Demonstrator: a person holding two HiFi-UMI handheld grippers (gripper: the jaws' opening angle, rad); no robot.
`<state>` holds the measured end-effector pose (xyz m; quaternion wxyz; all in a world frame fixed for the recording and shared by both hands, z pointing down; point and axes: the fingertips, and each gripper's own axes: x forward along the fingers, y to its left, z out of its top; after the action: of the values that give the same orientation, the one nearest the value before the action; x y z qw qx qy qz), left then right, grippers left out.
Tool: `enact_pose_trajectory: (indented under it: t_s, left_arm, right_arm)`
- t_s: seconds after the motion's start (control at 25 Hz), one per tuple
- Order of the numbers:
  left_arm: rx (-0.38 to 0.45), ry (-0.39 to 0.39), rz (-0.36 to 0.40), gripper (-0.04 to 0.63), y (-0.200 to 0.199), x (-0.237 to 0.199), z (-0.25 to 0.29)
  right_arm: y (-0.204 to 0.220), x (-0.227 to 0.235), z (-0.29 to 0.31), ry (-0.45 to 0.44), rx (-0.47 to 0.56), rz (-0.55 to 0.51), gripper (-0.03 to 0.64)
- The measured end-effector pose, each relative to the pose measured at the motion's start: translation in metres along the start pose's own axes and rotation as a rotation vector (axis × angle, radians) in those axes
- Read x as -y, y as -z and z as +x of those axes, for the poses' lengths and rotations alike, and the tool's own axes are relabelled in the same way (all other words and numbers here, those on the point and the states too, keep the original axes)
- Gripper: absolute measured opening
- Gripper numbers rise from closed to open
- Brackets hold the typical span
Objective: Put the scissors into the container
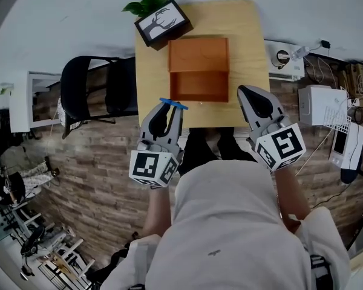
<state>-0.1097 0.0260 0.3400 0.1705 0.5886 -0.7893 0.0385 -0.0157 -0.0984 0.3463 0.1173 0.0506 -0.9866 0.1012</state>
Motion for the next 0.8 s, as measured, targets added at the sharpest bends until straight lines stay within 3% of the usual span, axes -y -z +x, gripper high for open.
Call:
enact_pose_trajectory:
  t_s: [0.28,0.8]
  left_arm:
    - [-0.037,0.074,-0.006,0.081,0.004,-0.008,0.015]
    - [-0.161,0.313,0.058,0.080,0.018,-0.035,0.058]
  right_arm:
    - [0.001,0.001,0.003,0.067,-0.007,0.029,-0.002]
    - [0.001,-0.014,0.008,0.290,-0.012,0.067,-0.002]
